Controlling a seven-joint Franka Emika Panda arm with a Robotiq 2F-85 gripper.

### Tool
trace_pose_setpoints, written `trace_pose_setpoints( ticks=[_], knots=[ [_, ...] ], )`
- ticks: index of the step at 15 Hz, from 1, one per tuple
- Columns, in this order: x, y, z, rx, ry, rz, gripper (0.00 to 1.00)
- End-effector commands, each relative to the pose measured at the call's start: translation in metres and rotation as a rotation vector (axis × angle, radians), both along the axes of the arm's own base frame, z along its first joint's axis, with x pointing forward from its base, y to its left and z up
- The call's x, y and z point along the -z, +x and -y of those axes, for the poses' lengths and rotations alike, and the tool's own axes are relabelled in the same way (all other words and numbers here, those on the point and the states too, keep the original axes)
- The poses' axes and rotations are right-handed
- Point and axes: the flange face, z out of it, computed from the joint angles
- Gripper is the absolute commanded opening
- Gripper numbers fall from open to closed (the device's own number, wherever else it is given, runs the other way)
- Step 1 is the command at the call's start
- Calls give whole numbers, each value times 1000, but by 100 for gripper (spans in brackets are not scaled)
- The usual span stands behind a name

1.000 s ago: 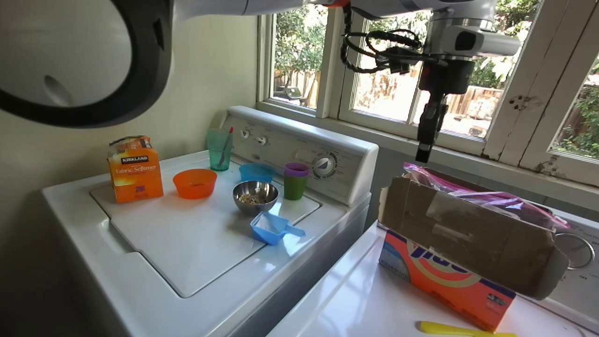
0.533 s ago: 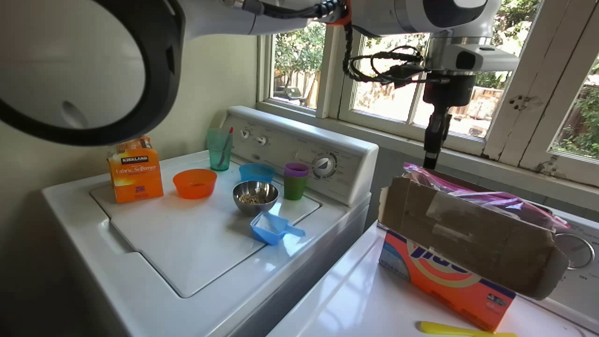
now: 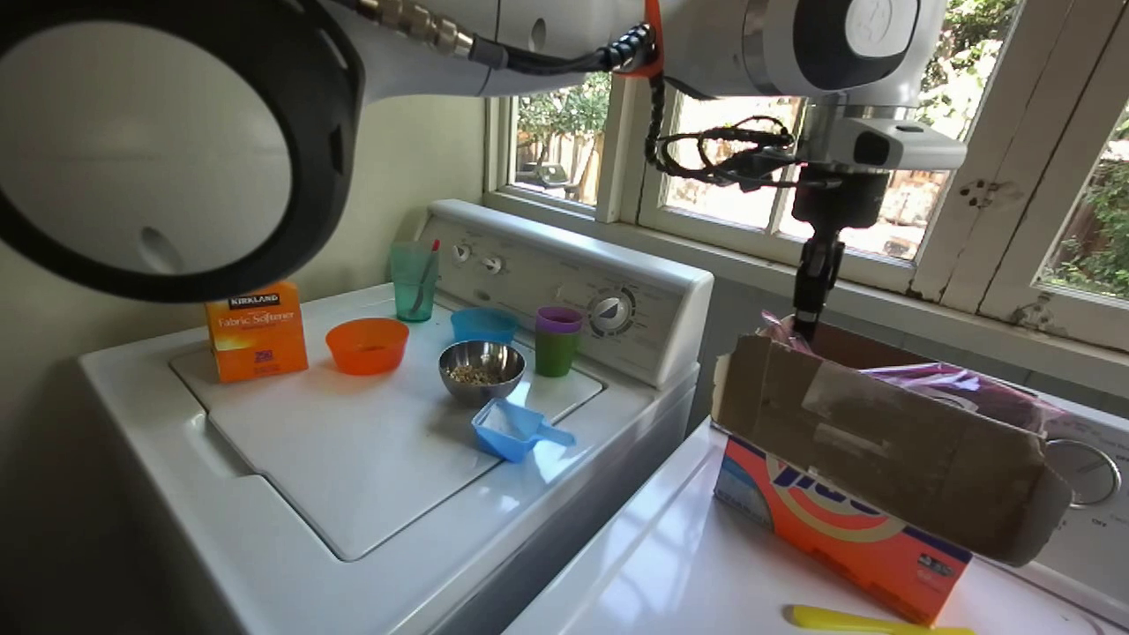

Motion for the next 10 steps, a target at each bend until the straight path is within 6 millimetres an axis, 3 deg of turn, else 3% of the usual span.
trace_pose_setpoints(
  ticks=[1,6,10],
  knots=[
    [-13,-12,-5,8,4,-71,0],
    [-8,-32,11,92,-73,-206,0],
    [-12,-39,19,100,-46,-212,0]
  ],
)
